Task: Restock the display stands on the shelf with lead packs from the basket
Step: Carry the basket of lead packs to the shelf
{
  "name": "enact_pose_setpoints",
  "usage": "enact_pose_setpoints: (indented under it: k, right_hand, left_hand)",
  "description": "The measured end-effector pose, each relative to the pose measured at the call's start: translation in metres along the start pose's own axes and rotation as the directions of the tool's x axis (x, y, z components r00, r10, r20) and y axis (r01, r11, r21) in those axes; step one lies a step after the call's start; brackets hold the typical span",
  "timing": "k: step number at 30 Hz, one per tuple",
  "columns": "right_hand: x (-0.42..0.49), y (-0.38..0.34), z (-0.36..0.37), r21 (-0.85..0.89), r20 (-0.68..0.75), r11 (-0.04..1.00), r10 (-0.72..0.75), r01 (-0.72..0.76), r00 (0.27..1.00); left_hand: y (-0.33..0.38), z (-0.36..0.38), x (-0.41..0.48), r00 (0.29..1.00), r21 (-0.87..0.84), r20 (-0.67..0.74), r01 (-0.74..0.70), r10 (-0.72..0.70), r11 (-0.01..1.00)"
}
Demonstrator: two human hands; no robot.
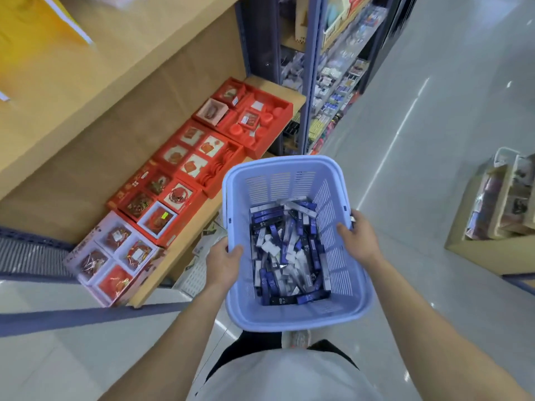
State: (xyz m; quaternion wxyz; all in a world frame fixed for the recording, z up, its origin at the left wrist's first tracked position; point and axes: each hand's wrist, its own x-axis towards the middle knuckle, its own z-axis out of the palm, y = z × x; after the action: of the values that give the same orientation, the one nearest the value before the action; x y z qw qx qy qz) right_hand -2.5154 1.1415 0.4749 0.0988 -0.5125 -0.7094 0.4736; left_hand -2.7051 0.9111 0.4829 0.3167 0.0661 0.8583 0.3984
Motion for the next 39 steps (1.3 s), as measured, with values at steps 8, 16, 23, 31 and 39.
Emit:
enact_pose_setpoints:
  k: [8,16,23,31,39]
  right_hand:
    - [0.114,-0.044,-0.02,-0.007,-0.057,1.0,-0.02,0.019,0.998]
    - [0.199,-0.074,-0.055,0.02,-0.086,0.999,-0.034,0.036,0.996]
    - [0.308,-0.044,-0.082,-0.013,0.025,0.999,-0.032,0.032,0.999]
    - [0.437,0.03,-0.108,-0.093,0.253,0.995,-0.019,0.044,0.967]
    - [0.493,0.124,-0.039,-0.131,0.33,0.991,0.012,0.033,0.944]
  left_hand:
    - [0.071,0.029,0.09,0.997,-0.049,0.053,-0.05,0.053,0.998]
    - [0.138,0.059,0.145,0.994,-0.108,0.069,-0.083,0.09,0.991]
    - [0.163,0.131,0.184,0.999,-0.135,0.036,-0.034,0.039,0.99]
    - [0.188,0.259,0.219,0.981,-0.19,-0.05,0.173,-0.185,0.967]
    - [0.102,0.337,0.278,0.925,-0.137,-0.113,0.346,-0.362,0.928]
